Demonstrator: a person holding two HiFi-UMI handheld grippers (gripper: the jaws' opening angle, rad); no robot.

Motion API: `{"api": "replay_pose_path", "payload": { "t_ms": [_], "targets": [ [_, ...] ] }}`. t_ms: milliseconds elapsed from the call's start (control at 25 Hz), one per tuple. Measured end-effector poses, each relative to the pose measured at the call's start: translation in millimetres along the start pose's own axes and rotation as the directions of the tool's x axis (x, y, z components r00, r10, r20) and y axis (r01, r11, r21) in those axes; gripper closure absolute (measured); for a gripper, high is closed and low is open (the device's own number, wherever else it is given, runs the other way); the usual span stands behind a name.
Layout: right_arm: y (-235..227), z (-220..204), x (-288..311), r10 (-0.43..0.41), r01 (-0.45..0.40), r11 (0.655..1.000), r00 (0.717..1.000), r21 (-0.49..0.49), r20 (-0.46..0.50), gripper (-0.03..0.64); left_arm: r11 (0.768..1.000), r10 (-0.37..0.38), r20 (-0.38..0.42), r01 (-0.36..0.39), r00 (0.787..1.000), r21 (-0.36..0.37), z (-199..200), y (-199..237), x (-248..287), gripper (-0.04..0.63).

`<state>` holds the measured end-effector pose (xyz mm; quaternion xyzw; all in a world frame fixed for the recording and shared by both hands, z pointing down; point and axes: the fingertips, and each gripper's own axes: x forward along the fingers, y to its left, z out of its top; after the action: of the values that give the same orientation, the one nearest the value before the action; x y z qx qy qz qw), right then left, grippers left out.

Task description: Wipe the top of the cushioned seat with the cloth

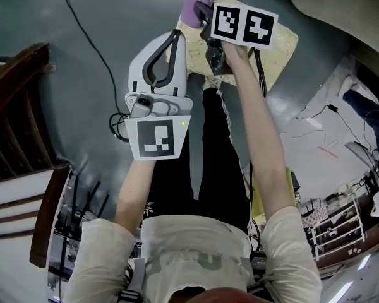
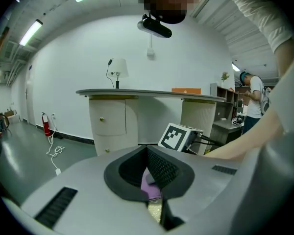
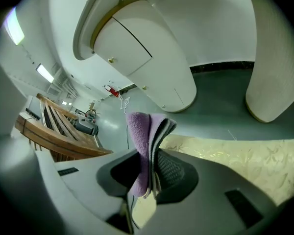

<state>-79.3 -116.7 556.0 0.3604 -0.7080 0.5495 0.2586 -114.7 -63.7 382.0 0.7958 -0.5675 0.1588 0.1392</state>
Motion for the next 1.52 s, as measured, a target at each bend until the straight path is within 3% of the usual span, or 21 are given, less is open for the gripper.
{"api": "replay_pose_path", "payload": {
  "t_ms": [480, 920, 1520],
  "targets": [
    [-21, -10, 11, -0.047, 0.047, 0.999, 0.998, 0.006, -0.043, 0.528, 1.000, 0.013, -0.005, -0.013, 1.000, 0.011, -10, -4, -2, 0.591],
    [-54, -21, -20, -0.075, 0.076, 0.997, 0.996, 0.024, -0.051, 0.528, 0.997, -0.053, -0.005, 0.053, 0.999, 0.051, -6, -29, 6, 0.590],
    [-185, -49, -124, -0.237, 0.239, 0.971, 0.968, 0.017, -0.084, 0.528, 0.992, -0.101, -0.009, 0.101, 0.995, 0.073, 2, -72, 36, 0.591]
  ]
}}
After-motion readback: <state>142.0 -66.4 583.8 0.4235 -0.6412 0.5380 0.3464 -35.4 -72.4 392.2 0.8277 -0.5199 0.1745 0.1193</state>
